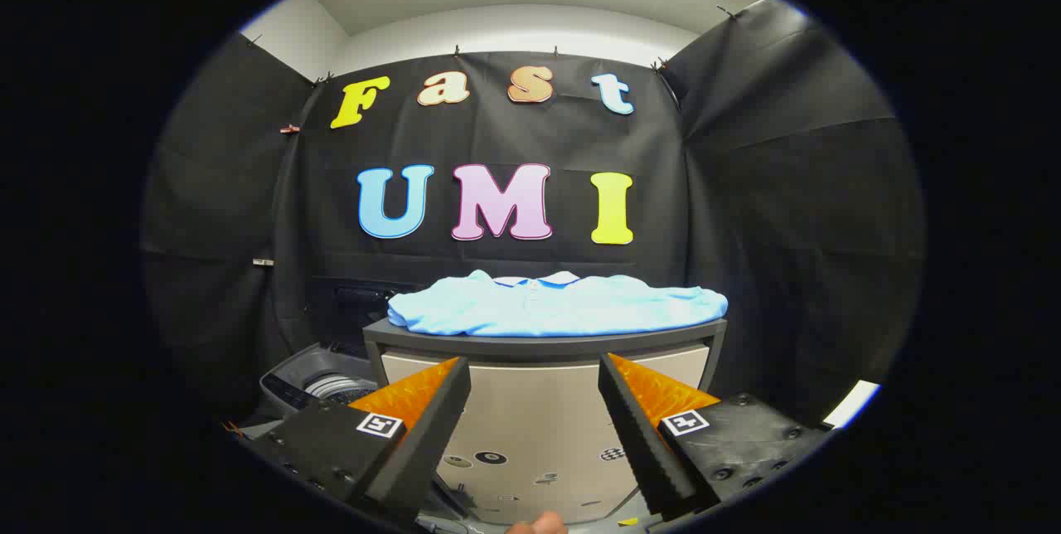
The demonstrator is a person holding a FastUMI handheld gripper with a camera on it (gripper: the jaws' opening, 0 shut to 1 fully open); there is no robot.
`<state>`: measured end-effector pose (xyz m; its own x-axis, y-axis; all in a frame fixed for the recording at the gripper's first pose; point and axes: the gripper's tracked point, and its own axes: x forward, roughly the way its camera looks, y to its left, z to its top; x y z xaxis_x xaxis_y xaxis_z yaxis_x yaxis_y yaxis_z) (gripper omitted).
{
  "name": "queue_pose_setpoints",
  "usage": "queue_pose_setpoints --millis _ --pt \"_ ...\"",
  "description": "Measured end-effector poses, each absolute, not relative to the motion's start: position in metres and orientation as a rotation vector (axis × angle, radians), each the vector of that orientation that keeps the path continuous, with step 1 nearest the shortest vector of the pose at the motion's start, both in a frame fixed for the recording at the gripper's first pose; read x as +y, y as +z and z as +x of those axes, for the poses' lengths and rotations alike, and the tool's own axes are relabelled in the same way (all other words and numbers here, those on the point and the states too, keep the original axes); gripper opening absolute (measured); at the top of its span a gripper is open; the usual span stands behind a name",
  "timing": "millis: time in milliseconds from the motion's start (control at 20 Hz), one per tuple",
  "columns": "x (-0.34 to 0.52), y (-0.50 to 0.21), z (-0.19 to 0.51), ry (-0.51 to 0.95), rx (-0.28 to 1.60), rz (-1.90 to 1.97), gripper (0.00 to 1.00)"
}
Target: Put the clothes into the washing machine and then close the washing machine lid.
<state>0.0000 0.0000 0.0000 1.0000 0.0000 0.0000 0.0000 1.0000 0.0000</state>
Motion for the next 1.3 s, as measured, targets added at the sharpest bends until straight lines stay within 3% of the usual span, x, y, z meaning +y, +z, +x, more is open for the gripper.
queue_pose_setpoints --millis 1300 --pt "0.005 0.011 0.001 -0.017 -0.008 0.038 0.97"
